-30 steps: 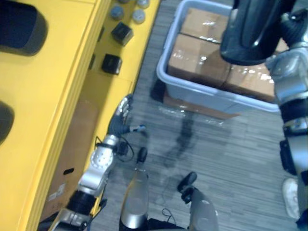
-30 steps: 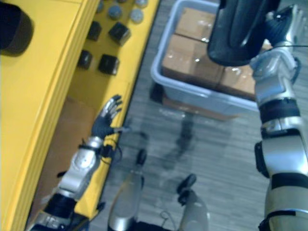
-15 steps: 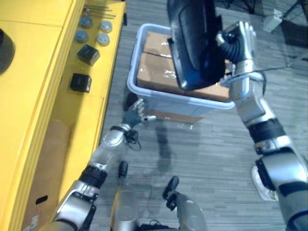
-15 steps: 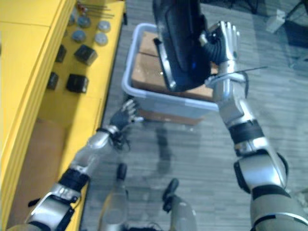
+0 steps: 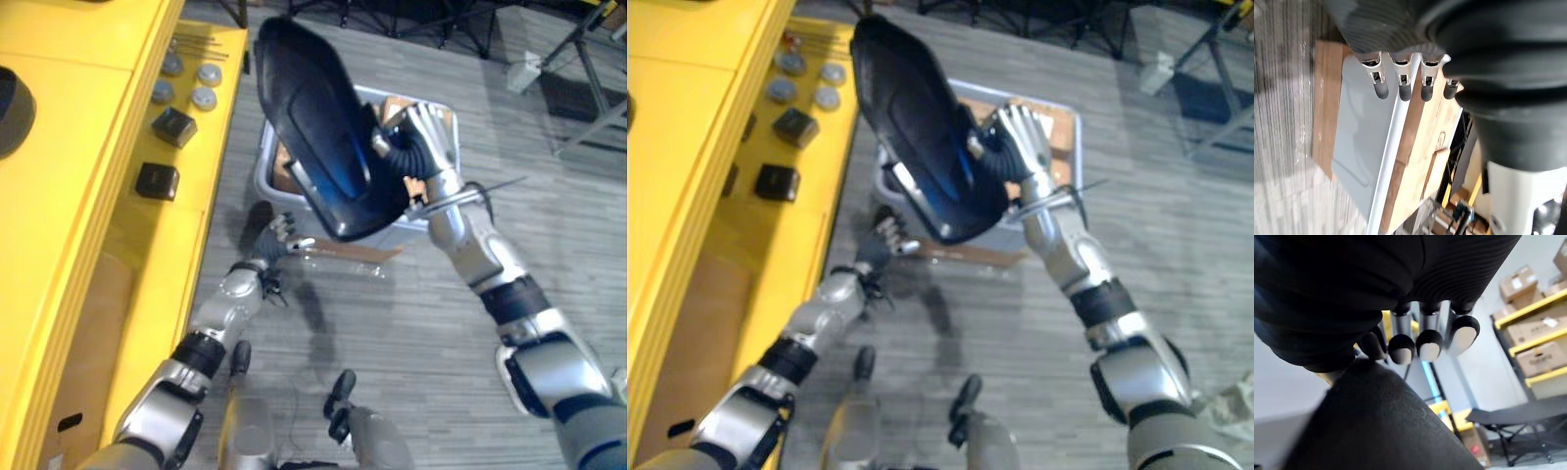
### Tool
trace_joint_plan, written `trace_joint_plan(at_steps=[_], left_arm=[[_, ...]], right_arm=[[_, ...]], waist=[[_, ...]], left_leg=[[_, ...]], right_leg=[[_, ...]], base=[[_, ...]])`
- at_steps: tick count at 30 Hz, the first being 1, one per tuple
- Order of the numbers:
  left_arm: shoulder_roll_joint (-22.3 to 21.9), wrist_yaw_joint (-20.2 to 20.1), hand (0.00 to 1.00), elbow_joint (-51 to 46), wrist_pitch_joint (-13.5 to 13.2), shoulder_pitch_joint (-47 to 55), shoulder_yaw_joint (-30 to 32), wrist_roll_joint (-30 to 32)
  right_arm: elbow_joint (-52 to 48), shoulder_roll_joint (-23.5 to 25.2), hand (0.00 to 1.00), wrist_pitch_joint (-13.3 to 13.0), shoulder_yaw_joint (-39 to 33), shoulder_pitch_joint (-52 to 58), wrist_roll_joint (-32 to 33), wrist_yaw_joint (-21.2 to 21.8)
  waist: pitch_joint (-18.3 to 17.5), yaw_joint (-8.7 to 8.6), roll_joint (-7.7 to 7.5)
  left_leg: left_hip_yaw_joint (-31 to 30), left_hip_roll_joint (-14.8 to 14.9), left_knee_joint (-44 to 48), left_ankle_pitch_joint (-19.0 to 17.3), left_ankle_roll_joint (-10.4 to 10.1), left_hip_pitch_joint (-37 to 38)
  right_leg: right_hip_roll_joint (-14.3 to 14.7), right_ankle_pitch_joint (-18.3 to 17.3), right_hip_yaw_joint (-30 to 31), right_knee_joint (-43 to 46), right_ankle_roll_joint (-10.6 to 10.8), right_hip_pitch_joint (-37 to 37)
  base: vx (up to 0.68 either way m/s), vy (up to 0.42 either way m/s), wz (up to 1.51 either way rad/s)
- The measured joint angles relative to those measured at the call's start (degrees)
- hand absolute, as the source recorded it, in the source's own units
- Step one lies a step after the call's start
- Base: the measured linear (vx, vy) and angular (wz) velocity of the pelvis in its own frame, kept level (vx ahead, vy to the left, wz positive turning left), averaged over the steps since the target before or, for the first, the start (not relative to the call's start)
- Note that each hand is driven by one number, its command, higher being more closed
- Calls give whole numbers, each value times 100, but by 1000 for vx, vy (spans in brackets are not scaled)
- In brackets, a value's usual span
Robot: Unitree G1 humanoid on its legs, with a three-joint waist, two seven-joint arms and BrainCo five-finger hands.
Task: Walk over and take plastic housings, then place them on the shelf
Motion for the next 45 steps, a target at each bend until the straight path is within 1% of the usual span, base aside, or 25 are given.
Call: trace_joint_plan(at_steps=[2, 4, 5, 7, 8, 9, 11, 13, 14, 16, 18, 21, 22, 23, 24, 26, 27, 29, 34, 35, 39, 43, 45], left_arm=[[-6, 37, 0, 69, -37, -3, 153, -482], [-1, 35, 0, 105, -120, -47, 235, -1114], [-42, 13, 0, 251, -223, -130, 355, -1630], [-47, -43, 0, 440, -269, -218, 527, -2165], [-46, -144, 0, 542, -313, -243, 659, -2501], [-36, -220, 0, 570, -336, -248, 700, -2658], [-26, -516, 0, 620, -398, -281, 865, -3256], [-23, -696, 0, 664, -428, -367, 953, -3736], [-24, -814, 0, 699, -429, -410, 1054, -4026], [24, -991, 0, 716, -425, -434, 1146, -4391], [39, -1261, 0, 736, -335, -447, 1298, -4817], [59, -1496, 0, 751, -216, -448, 1304, -4915], [58, -1663, 0, 751, -175, -449, 1304, -5035], [60, -1849, 0, 752, -115, -459, 1309, -5047], [60, -1912, 0, 752, -76, -472, 1309, -5052], [55, -2273, 0, 752, 33, -552, 1300, -5064], [54, -2370, 0, 749, 36, -572, 1296, -5065], [54, -2710, 0, 719, 37, -606, 1291, -5058], [4, -3167, 0, 572, 38, -605, 1223, -4948], [4, -3220, 0, 498, 30, -602, 1153, -4949], [-1, -3220, 0, 414, 23, -594, 1002, -4889], [-31, -3221, 0, 240, 30, -530, 867, -4562], [-27, -3222, 0, 213, 60, -529, 787, -4178]], right_arm=[[-91, 58, 100, -63, 2, 135, -51, 43], [-143, 102, 100, -75, 1, 215, -135, 96], [-203, 163, 100, -85, 2, 284, -214, 115], [-203, 214, 100, -132, 20, 303, -247, 116], [-204, 214, 100, -192, 50, 305, -248, 118], [-204, 214, 100, -210, 67, 305, -248, 118], [-205, 216, 100, -283, 134, 306, -248, 117], [-205, 218, 100, -297, 145, 312, -250, 117], [-205, 224, 100, -297, 145, 315, -263, 117], [-204, 226, 100, -298, 145, 318, -321, 113], [-199, 226, 100, -315, 145, 320, -362, 112], [-197, 226, 100, -343, 145, 320, -362, 112], [-194, 226, 100, -364, 145, 320, -361, 112], [-184, 226, 100, -406, 145, 320, -362, 109], [-181, 226, 100, -412, 145, 320, -362, 109], [-170, 225, 100, -417, 145, 320, -362, 98], [-161, 225, 100, -422, 145, 320, -362, 92], [-115, 225, 100, -445, 145, 319, -362, 47], [26, 223, 100, -461, 144, 319, -361, -94], [27, 220, 100, -465, 143, 319, -360, -152], [28, 207, 100, -465, 141, 319, -360, -174], [28, 202, 100, -465, 141, 319, -359, -173], [28, 202, 100, -475, 141, 319, -358, -167]], waist=[[-62, -10, -27], [-75, -9, -43], [-76, -10, -46], [-76, -17, -46], [-77, -24, -47], [-79, -24, -50], [-80, -20, -52], [-81, -18, -53], [-81, -15, -53], [-81, -18, -53], [-81, -15, -53], [-81, -10, -53], [-81, -10, -53], [-81, -10, -53], [-81, -9, -53], [-81, -10, -53], [-81, -10, -53], [-81, -13, -53], [-80, -12, -53], [-80, -12, -52], [-80, -15, -52], [-80, -18, -52], [-80, -19, -52]], left_leg=[[11, 6, -2, 1, 0, 1], [17, 7, -4, 8, 3, 5], [21, 5, -9, 18, 7, 8], [29, 5, -11, 23, 9, 19], [30, 5, -24, 24, 11, 38], [35, 5, -33, 24, 11, 48], [65, 5, -124, 66, 20, 91], [72, 2, -202, 109, 21, 102], [78, -2, -205, 113, 25, 97], [88, -7, -205, 113, 25, 98], [88, -15, -206, 114, 25, 94], [85, -23, -206, 114, 25, 90], [83, -27, -207, 114, 25, 88], [80, -30, -207, 113, 25, 87], [77, -32, -207, 113, 26, 85], [50, -34, -207, 114, 26, 72], [44, -35, -207, 114, 26, 68], [19, -38, -207, 113, 27, 52], [4, -53, -209, 116, 31, 26], [4, -53, -208, 117, 31, 20], [2, -58, -208, 118, 32, 17], [-3, -62, -208, 120, 34, 14], [-4, -66, -208, 120, 36, 14]], right_leg=[[26, 27, 16, -37, -4, 5], [56, 68, 32, -85, -12, 20], [62, 97, 36, -124, -19, 35], [75, 142, 44, -196, -18, 70], [85, 158, 46, -231, -14, 96], [86, 162, 51, -239, -15, 100], [88, 187, 75, -281, -15, 101], [88, 214, 78, -319, -16, 89], [89, 229, 81, -344, -14, 88], [90, 234, 88, -353, -11, 88], [88, 234, 86, -362, -11, 88], [82, 234, 84, -364, -11, 88], [78, 233, 82, -366, -11, 87], [75, 233, 80, -366, -11, 87], [74, 233, 78, -366, -11, 87], [74, 233, 56, -366, -11, 87], [74, 232, 49, -366, -10, 87], [72, 231, 26, -365, -10, 86], [58, 230, 2, -365, -8, 72], [58, 230, 1, -365, -8, 66], [55, 230, -3, -365, -7, 65], [52, 228, -8, -365, -4, 66], [47, 227, -9, -365, -3, 67]], base=[[-2, -16, -2], [0, 0, 0], [0, 0, 0], [0, 0, 0], [0, 0, 0], [-21, 1, -3], [-16, 9, -5], [0, 0, 0], [0, 0, 0], [0, 0, 0], [0, 0, 0], [0, 0, 0], [0, 0, 0], [0, 0, 0], [0, 0, 0], [-8, 1, 4], [-11, 1, 5], [-9, 2, 5], [-1, 2, 1], [0, 0, 0], [0, 0, 0], [0, 0, 0], [0, 0, 0]])
